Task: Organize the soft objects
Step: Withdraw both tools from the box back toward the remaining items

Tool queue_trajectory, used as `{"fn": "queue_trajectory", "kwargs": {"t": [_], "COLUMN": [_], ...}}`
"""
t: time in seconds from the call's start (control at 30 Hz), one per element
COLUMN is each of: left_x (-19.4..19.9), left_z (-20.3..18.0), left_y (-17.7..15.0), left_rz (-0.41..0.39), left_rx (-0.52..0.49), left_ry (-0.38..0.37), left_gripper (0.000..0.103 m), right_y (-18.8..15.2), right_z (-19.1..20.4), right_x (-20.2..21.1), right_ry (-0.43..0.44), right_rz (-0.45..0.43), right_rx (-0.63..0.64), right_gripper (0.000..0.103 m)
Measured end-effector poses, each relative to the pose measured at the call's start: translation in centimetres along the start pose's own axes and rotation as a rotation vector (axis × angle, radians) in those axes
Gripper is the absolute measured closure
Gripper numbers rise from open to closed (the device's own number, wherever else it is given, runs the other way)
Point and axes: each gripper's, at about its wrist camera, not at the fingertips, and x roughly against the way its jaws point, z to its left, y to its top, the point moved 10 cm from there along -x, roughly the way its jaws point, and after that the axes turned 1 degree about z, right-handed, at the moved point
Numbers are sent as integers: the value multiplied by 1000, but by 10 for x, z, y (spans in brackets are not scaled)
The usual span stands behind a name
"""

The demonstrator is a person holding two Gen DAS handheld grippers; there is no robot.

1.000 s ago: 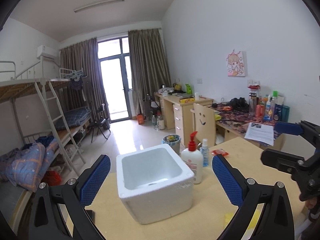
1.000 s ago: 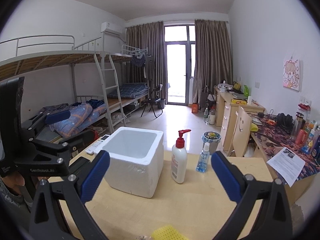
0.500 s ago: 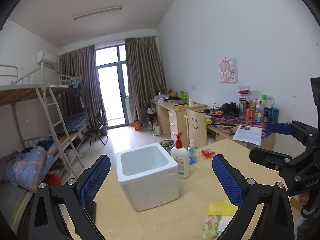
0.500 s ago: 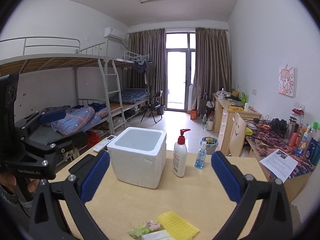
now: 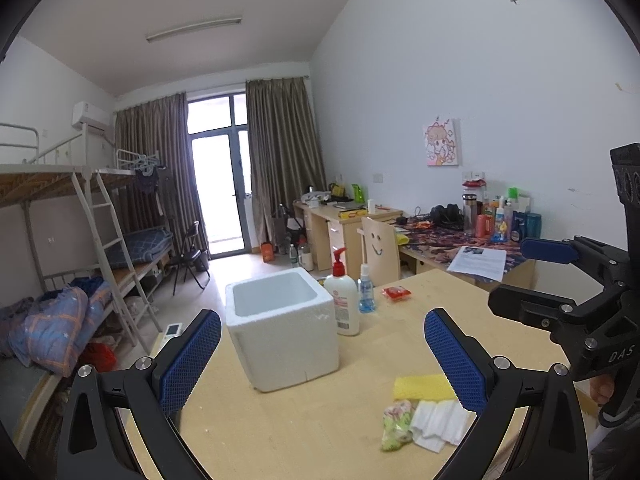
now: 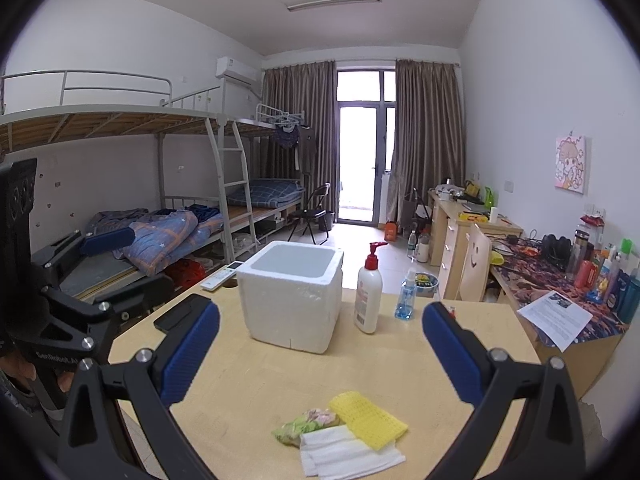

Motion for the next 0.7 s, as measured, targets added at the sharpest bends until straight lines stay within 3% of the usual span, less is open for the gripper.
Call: {"fn": "queue_trajectory", "kwargs": {"t": [0.7], "left_x": [26], "left_z": [-25], "left_y": [-50], "left_rz": [-11], "left_rx": [35], "left_ry": [-42], "left_gripper": [1], "right_y": [-49], "right_z": [13], "right_x": [24], "right_ry": [-8], "right_rz": [-9], "right_rx": [-46], "right_gripper": [1]}}
